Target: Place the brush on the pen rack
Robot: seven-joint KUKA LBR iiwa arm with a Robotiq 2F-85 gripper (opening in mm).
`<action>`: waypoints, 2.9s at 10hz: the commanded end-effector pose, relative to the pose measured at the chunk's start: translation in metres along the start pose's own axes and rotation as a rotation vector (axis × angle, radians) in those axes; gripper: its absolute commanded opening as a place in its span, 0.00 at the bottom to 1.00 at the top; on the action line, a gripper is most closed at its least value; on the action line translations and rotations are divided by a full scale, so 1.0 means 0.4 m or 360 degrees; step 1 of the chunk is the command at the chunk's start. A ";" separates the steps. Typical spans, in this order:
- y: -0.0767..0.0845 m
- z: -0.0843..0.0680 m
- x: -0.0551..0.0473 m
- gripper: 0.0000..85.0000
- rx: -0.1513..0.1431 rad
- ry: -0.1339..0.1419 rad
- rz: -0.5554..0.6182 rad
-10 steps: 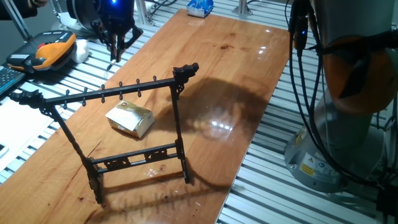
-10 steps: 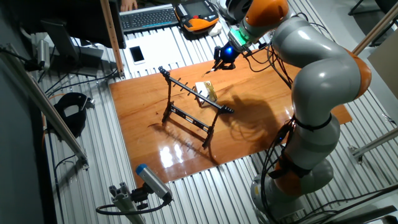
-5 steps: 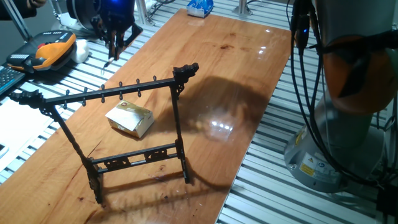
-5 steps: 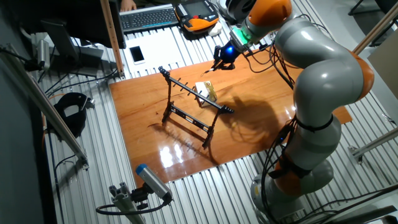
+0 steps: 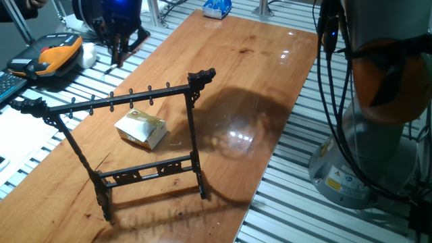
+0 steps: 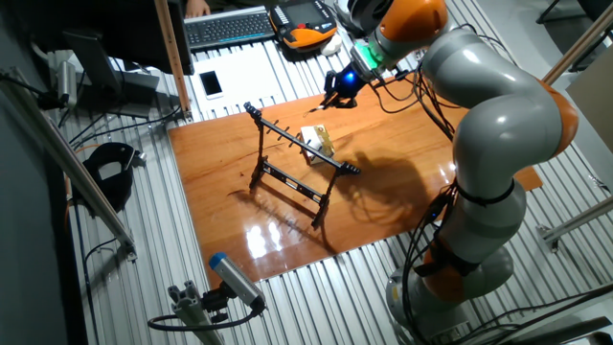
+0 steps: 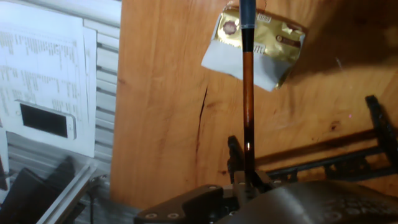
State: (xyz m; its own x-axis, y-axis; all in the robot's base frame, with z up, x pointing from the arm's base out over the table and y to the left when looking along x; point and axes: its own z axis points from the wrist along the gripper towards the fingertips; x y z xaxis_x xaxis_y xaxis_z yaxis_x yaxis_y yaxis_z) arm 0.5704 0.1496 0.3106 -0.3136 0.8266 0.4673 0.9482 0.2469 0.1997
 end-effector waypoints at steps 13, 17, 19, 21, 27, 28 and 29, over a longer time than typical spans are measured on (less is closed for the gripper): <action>0.025 0.047 0.124 0.00 -0.0087 0.0209 0.0165; 0.032 0.065 0.156 0.00 -0.0109 0.0244 0.0230; 0.034 0.069 0.157 0.00 -0.0112 0.0246 0.0233; 0.037 0.080 0.159 0.00 -0.0110 0.0249 0.0237; 0.038 0.076 0.203 0.00 -0.0101 0.0215 0.0206; 0.035 0.083 0.209 0.00 -0.0098 0.0198 0.0190; 0.033 0.084 0.212 0.00 -0.0096 0.0191 0.0185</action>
State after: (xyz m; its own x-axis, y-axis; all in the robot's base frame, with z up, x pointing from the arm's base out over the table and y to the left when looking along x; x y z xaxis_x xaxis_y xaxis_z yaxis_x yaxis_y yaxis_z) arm 0.5578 0.2401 0.3242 -0.2094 0.7803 0.5893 0.9749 0.1197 0.1879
